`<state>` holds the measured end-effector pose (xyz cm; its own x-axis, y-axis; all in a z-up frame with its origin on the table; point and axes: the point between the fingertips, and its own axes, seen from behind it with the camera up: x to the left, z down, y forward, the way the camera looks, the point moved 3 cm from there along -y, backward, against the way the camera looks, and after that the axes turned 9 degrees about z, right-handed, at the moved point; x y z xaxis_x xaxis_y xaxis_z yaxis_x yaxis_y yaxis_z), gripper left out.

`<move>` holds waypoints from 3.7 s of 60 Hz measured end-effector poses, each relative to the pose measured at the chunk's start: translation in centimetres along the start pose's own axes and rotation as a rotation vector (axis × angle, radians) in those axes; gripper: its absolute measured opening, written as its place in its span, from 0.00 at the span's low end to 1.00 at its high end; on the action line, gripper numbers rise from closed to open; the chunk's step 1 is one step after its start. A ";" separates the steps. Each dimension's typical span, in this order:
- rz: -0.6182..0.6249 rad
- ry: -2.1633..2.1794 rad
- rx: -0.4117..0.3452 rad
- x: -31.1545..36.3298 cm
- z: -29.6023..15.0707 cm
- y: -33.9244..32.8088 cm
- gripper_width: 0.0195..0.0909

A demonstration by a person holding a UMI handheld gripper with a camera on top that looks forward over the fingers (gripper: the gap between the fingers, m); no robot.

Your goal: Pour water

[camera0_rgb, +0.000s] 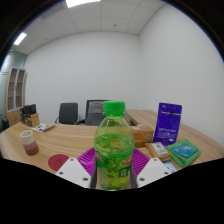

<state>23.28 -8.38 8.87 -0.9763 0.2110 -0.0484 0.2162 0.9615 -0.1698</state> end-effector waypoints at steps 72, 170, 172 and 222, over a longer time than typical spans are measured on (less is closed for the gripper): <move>-0.010 -1.767 -0.144 23.2 -6.0 1.9 0.22; -0.187 -0.039 0.065 18.6 -1.5 3.2 0.44; -0.181 -0.033 0.077 18.5 -1.4 3.2 0.47; 0.002 0.026 0.373 24.1 -7.3 -23.2 0.85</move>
<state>-5.34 -24.27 18.79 -0.9747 0.2222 -0.0251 0.2029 0.8316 -0.5170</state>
